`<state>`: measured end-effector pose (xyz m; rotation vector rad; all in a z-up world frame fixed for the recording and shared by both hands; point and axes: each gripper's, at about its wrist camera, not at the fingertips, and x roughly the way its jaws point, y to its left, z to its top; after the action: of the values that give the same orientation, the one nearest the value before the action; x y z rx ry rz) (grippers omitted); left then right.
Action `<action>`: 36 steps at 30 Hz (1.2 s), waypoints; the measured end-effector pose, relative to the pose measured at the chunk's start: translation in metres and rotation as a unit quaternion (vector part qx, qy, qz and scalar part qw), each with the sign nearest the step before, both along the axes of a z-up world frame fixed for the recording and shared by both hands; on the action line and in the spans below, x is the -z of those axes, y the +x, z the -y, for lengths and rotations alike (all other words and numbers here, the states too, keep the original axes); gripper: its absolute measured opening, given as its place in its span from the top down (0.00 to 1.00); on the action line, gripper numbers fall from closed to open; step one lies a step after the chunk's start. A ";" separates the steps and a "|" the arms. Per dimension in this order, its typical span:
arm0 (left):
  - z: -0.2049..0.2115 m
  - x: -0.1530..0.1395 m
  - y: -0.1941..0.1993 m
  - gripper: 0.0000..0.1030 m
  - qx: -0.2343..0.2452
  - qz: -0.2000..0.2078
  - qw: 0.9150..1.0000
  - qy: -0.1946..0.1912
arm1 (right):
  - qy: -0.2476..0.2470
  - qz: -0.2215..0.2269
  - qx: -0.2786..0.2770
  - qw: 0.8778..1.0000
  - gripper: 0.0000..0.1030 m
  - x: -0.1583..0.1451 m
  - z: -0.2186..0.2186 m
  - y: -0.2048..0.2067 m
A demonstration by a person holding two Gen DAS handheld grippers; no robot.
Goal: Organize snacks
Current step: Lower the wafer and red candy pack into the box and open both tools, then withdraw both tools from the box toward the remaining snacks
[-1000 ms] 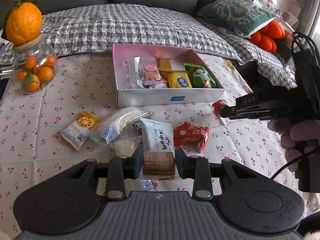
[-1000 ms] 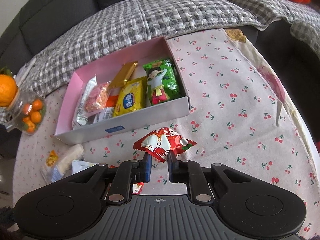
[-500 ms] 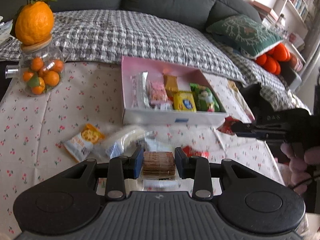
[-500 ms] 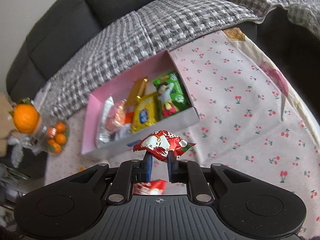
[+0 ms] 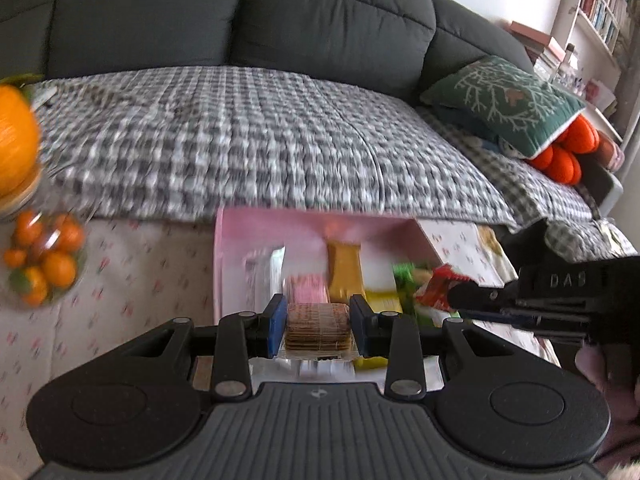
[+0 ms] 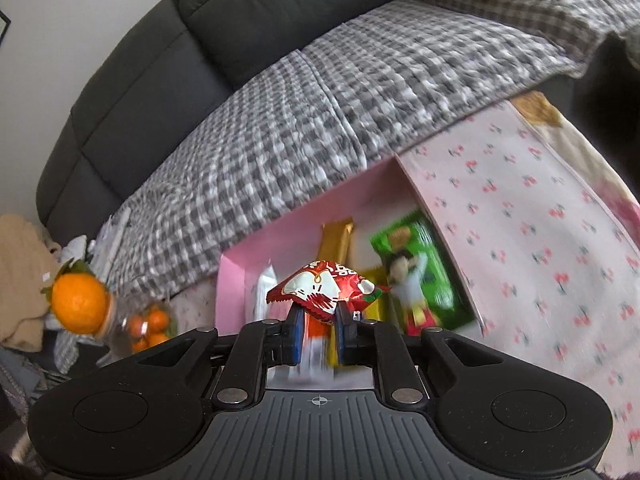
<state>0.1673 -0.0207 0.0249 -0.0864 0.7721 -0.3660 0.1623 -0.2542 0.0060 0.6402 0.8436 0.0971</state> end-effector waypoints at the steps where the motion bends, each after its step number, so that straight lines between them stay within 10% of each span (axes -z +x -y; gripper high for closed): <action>1: 0.004 0.004 0.009 0.70 0.000 0.002 1.000 0.001 | -0.006 0.002 -0.001 1.000 0.86 0.003 0.000 0.007; 18: 0.033 0.039 0.069 0.68 -0.009 0.025 0.999 0.032 | -0.048 0.021 -0.007 0.999 0.80 0.039 0.006 0.064; 26: 0.030 0.036 0.061 0.31 -0.017 0.027 0.998 0.051 | -0.041 0.014 0.012 0.999 0.59 0.032 0.012 0.056; 36: 0.008 0.025 0.039 0.14 -0.029 0.007 0.998 0.060 | -0.056 -0.011 0.015 0.998 0.31 0.010 0.008 0.030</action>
<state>0.2059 -0.0285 0.0004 0.0065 0.7740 -0.2642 0.1927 -0.2620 -0.0040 0.5500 0.8540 0.0147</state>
